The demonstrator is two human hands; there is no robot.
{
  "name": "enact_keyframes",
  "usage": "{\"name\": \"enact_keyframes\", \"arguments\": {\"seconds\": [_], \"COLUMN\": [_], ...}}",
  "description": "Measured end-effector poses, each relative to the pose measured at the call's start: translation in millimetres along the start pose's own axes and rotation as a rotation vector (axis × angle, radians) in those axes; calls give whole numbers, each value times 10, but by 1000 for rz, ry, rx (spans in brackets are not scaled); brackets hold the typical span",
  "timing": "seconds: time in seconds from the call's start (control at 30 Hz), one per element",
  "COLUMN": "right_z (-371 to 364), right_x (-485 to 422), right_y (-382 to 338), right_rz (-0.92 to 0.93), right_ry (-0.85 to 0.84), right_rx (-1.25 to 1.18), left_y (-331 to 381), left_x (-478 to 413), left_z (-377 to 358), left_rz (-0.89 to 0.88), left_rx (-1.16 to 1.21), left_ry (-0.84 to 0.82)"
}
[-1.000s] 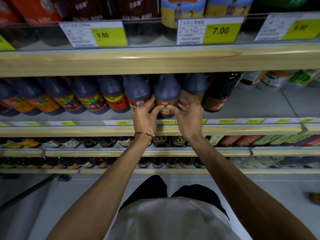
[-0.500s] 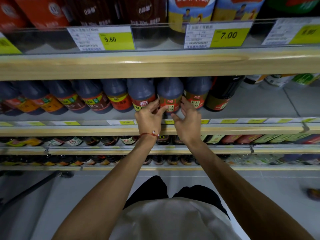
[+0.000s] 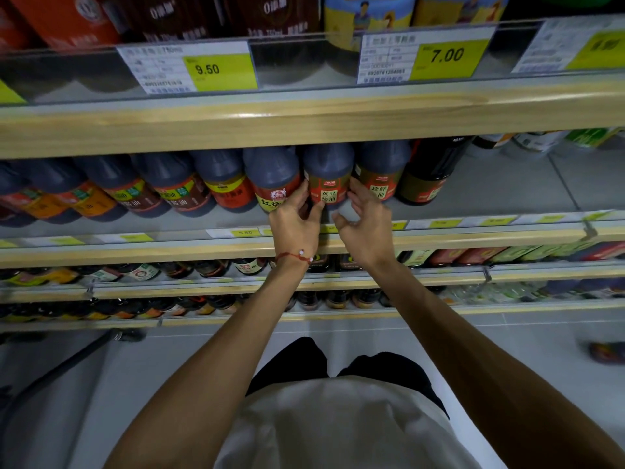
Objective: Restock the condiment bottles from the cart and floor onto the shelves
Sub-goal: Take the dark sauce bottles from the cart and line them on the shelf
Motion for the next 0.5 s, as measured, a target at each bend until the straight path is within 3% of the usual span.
{"name": "enact_keyframes", "arguments": {"seconds": [0.13, 0.27, 0.4, 0.5], "right_z": [-10, -155, -404, -580], "right_x": [138, 157, 131, 128], "right_y": [-44, -152, -277, -316], "right_rz": [-10, -16, -38, -47], "right_ry": [38, -64, -219, -259], "right_rx": [41, 38, 34, 32], "left_y": [8, -55, -144, -171], "left_x": [153, 171, 3, -94], "left_z": [271, 623, 727, 786], "left_rz": [-15, 17, 29, 22], "left_rx": [-35, -21, -18, 3], "left_ry": [101, 272, 119, 110]}}
Point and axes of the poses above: each hand's wrist, its own x-axis away from the middle knuckle, its own z-axis out of the back of the hand, y = z × x, the point moved 3 cm from there along -x, towards the middle knuckle, and after that the axes turned 1 degree about -x, right-handed, at the moved point
